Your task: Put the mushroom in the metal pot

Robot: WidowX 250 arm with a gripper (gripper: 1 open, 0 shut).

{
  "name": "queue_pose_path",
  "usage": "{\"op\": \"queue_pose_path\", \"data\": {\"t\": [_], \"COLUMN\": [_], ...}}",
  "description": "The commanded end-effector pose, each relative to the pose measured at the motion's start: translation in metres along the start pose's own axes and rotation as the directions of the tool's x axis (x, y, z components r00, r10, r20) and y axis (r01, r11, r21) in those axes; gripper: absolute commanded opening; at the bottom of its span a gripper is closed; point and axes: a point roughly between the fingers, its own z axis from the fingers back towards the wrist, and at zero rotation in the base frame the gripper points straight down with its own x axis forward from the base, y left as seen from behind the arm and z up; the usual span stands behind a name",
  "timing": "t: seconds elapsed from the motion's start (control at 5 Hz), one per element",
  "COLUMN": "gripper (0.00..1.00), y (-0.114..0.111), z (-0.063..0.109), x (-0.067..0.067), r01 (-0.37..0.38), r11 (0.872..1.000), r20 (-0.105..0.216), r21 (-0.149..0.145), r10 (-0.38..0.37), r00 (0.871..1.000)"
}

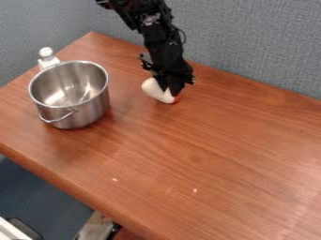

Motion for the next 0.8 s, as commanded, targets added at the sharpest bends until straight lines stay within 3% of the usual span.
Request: {"op": "queue_pose_path", "data": {"t": [0.0,0.2,0.4,0.6], "gripper": [0.00,0.00,0.00,1.00], "y": [0.008,0.021,0.016,0.010], "z": [0.007,0.023,0.030,0.036], "x": [-0.022,-0.028,-0.032,-0.035], "r01": [0.078,0.153,0.111,0.081], "r11": [0.997,0.988,0.994,0.997], "r20": [-0.054,-0.056,-0.036,-0.015], "r21": [-0.012,-0.021,-0.001,0.012], "r10": [-0.079,-0.154,-0.111,-0.081], "r00": [0.995,0.986,0.993,0.997]}}
